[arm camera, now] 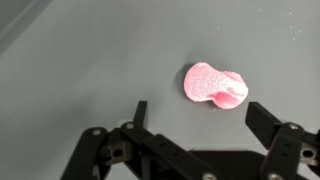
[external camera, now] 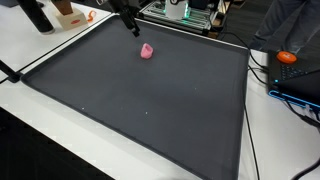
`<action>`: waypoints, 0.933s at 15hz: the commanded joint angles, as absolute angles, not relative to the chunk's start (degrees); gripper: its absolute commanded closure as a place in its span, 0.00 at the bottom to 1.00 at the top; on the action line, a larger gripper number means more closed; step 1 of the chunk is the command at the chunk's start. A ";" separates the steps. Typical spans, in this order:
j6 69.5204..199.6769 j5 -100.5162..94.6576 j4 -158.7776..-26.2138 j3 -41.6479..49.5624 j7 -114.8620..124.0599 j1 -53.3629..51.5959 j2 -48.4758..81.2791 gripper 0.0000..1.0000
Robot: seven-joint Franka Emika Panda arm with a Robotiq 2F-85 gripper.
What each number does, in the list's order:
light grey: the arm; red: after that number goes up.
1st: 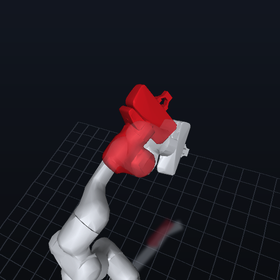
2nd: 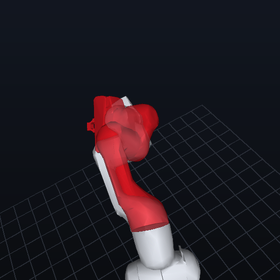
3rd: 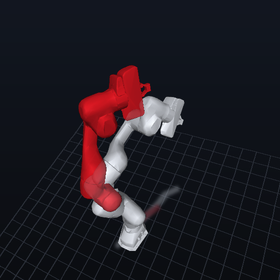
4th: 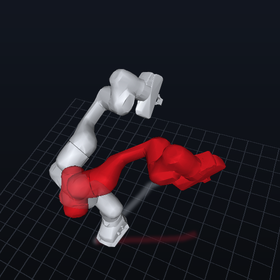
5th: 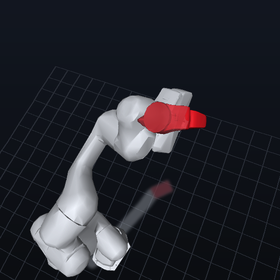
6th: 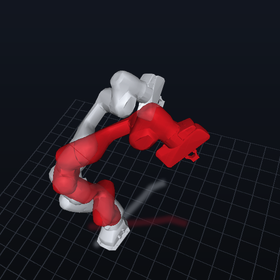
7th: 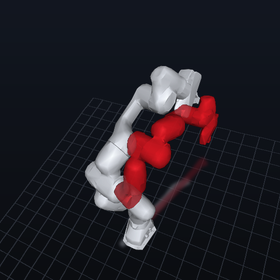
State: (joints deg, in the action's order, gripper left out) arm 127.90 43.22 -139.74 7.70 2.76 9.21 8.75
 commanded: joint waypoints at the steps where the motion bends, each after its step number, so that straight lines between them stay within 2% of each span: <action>1: 124.89 47.24 -136.57 8.11 5.24 10.26 13.56 0.00; 14: 121.58 49.43 -129.40 8.15 13.04 10.04 21.38 0.00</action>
